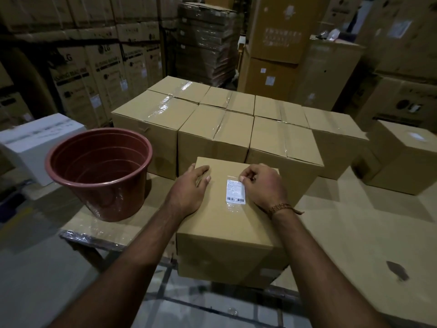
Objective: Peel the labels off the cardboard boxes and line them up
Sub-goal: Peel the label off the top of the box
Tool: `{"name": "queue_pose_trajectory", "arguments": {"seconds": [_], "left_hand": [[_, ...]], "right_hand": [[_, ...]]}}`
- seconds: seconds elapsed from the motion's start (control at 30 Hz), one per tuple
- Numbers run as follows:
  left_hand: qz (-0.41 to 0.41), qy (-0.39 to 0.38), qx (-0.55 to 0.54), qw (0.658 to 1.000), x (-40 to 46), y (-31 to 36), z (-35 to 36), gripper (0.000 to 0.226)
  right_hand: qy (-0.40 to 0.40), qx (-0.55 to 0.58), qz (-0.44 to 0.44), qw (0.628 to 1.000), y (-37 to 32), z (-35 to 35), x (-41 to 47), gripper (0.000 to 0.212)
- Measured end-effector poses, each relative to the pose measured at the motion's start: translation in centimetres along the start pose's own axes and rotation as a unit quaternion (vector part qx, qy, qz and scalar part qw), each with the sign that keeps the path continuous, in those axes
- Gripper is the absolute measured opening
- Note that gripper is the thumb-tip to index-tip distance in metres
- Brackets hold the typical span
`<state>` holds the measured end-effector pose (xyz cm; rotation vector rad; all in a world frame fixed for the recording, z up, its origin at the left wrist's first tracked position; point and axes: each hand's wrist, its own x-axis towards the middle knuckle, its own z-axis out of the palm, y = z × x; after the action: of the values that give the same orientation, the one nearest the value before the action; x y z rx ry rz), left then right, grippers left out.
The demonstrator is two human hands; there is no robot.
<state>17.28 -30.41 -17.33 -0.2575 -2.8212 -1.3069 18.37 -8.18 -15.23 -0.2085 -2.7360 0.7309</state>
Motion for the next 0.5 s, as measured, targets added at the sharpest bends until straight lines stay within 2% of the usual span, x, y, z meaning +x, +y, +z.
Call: {"name": "queue_pose_trajectory", "arguments": {"seconds": [0.23, 0.5], "left_hand": [[0.000, 0.000, -0.016, 1.000, -0.5, 0.3, -0.1, 0.044], [0.000, -0.003, -0.023, 1.000, -0.9, 0.6, -0.2, 0.045]], "right_hand": [[0.040, -0.024, -0.018, 0.999, 0.2, 0.8, -0.6, 0.011], [0.041, 0.047, -0.067, 0.996, 0.7, 0.2, -1.7, 0.009]]}}
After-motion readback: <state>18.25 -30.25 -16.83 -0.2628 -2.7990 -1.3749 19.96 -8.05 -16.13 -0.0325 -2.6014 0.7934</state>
